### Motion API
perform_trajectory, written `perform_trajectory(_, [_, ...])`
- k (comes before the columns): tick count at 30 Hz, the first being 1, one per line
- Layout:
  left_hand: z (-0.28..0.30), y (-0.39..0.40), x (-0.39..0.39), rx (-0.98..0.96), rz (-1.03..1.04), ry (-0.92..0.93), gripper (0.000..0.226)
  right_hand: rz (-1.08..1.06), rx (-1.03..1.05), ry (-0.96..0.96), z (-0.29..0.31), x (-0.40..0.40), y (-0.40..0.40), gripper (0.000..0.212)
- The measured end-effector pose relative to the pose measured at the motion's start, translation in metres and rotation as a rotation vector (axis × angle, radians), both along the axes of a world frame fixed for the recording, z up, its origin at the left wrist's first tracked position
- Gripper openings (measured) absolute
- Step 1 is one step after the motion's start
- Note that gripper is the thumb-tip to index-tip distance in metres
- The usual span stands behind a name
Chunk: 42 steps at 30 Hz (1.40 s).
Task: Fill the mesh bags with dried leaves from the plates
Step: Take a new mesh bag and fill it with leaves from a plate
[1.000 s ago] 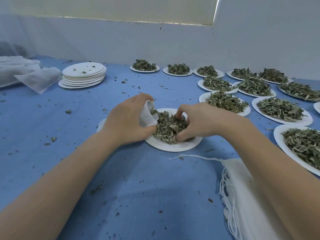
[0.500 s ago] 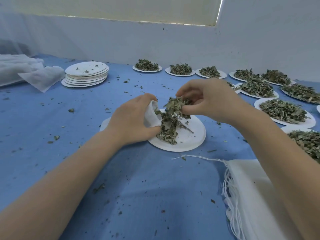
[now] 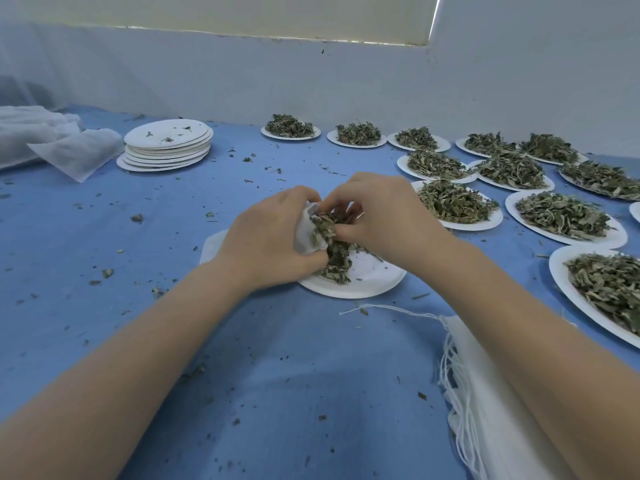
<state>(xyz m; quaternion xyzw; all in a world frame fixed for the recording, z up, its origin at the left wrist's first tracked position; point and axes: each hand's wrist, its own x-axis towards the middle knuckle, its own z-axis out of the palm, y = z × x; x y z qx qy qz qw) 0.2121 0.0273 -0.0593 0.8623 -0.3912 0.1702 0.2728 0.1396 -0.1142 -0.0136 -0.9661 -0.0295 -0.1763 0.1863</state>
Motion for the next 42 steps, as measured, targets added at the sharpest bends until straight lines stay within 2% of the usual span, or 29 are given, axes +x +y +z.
perform_trajectory(4, [0.002, 0.002, 0.002, -0.039, 0.003, 0.054, 0.055, -0.054, 0.004, -0.029, 0.004, -0.002, -0.003, 0.025])
perform_trajectory(9, [0.001, 0.0, -0.003, 0.008, 0.0, -0.045, 0.058, -0.029, -0.218, 0.028, 0.001, 0.0, 0.002, 0.027])
perform_trajectory(11, [0.001, -0.001, -0.004, 0.047, 0.003, -0.108, 0.058, -0.023, -0.226, 0.007, 0.0, 0.001, 0.005, 0.028])
perform_trajectory(12, [0.002, -0.002, -0.004, 0.066, 0.007, -0.131, 0.057, -0.022, -0.135, -0.009, 0.001, 0.001, 0.004, 0.028])
perform_trajectory(15, [0.003, -0.001, -0.003, 0.057, 0.042, -0.148, 0.058, 0.052, 0.437, 0.029, 0.003, -0.003, 0.002, 0.032])
perform_trajectory(16, [0.003, -0.001, -0.003, 0.04, 0.056, -0.136, 0.057, 0.079, 0.567, 0.037, 0.002, -0.004, 0.001, 0.035])
perform_trajectory(18, [0.003, -0.001, -0.003, 0.01, 0.063, -0.106, 0.055, 0.091, 0.67, 0.037, -0.003, -0.004, 0.0, 0.037])
perform_trajectory(21, [0.0, -0.004, -0.003, 0.018, 0.019, -0.12, 0.05, 0.116, 0.565, 0.073, -0.008, -0.002, 0.004, 0.034])
perform_trajectory(23, [-0.001, -0.004, -0.002, 0.023, 0.031, -0.108, 0.049, 0.16, 0.567, 0.114, -0.006, -0.003, 0.002, 0.034])
perform_trajectory(26, [0.0, -0.003, 0.0, -0.062, 0.057, -0.035, 0.05, 0.135, 0.685, -0.005, 0.001, -0.003, -0.007, 0.035])
perform_trajectory(28, [0.001, -0.002, 0.0, -0.136, 0.049, 0.013, 0.048, 0.058, 0.613, -0.068, 0.001, -0.004, -0.01, 0.035])
perform_trajectory(31, [0.001, -0.003, 0.0, -0.185, 0.002, 0.028, 0.046, -0.017, 0.513, 0.084, -0.006, -0.001, -0.008, 0.034])
perform_trajectory(34, [0.0, -0.003, 0.0, -0.193, -0.008, 0.001, 0.047, 0.043, 0.671, 0.2, -0.008, 0.001, -0.006, 0.029])
perform_trajectory(36, [0.002, -0.003, 0.0, -0.199, 0.004, 0.005, 0.047, 0.072, 0.724, 0.162, -0.006, 0.0, -0.008, 0.025])
perform_trajectory(42, [0.002, -0.002, -0.001, -0.106, 0.033, 0.002, 0.059, 0.104, 0.664, -0.025, -0.007, 0.0, -0.004, 0.026])
